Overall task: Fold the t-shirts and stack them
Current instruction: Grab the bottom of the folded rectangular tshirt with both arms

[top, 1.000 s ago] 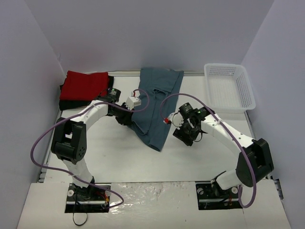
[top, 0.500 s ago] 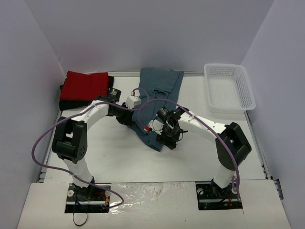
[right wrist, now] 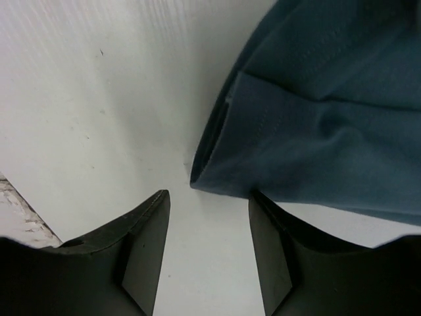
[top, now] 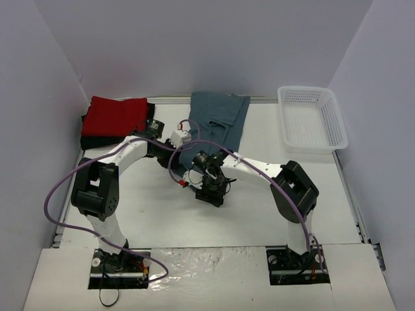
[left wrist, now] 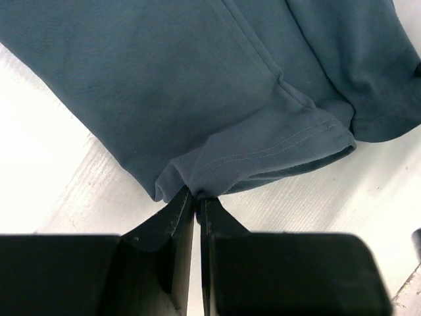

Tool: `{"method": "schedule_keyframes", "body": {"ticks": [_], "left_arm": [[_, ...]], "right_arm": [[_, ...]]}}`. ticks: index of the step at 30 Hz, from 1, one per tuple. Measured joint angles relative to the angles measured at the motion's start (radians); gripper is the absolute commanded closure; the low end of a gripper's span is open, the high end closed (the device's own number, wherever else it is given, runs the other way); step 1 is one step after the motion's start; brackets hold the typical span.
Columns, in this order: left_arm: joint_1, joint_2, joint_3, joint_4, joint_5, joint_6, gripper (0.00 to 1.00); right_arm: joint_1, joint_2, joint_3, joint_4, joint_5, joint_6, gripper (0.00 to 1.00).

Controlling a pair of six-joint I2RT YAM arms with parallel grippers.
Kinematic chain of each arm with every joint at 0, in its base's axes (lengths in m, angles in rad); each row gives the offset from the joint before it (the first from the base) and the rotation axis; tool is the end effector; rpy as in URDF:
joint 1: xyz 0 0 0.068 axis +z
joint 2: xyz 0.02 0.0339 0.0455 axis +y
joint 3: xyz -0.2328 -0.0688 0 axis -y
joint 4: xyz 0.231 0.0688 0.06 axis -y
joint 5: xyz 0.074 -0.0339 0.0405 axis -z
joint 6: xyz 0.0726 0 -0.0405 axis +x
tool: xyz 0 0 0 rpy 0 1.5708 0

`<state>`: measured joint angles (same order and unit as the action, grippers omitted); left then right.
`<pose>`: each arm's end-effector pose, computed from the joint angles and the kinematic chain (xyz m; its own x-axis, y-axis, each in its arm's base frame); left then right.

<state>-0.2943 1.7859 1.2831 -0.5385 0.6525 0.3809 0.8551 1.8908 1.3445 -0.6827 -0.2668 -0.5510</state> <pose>0.3389 -0.1488 0.1685 -0.5720 0.4820 -0.6637 0.7935 0.5303 -0.2987 0.2284 0.2918 0.1300 -0.1152 -0.9022 -0.4156 -0.9933 0.1102 0.0362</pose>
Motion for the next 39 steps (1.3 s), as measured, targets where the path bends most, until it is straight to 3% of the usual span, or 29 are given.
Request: {"method": "schedule_keyframes", "body": {"ticks": [12,16,17,18,23,32,39], "left_arm": [[0.007,0.000,0.000,0.006,0.001,0.000,0.97],[0.010,0.000,0.000,0.006,0.001,0.000,0.97],[0.010,0.000,0.000,0.006,0.001,0.000,0.97],[0.010,0.000,0.000,0.006,0.002,0.000,0.97],[0.011,0.000,0.000,0.007,0.006,-0.002,0.97],[0.015,0.000,0.000,-0.017,0.007,0.012,0.98],[0.002,-0.027,0.002,-0.103,0.002,0.053,0.98]], "right_arm": [[0.022,0.110,0.047,0.005,-0.008,-0.018,0.52],[0.022,0.116,0.053,0.002,-0.006,-0.018,0.55],[0.022,0.117,0.053,0.003,-0.002,-0.018,0.58],[0.023,0.117,0.053,0.006,0.005,-0.016,0.68],[0.030,0.122,0.045,0.048,0.077,0.002,1.00],[0.017,0.037,-0.068,0.130,0.105,0.009,1.00],[-0.157,-0.098,-0.164,0.066,0.049,0.005,1.00]]}}
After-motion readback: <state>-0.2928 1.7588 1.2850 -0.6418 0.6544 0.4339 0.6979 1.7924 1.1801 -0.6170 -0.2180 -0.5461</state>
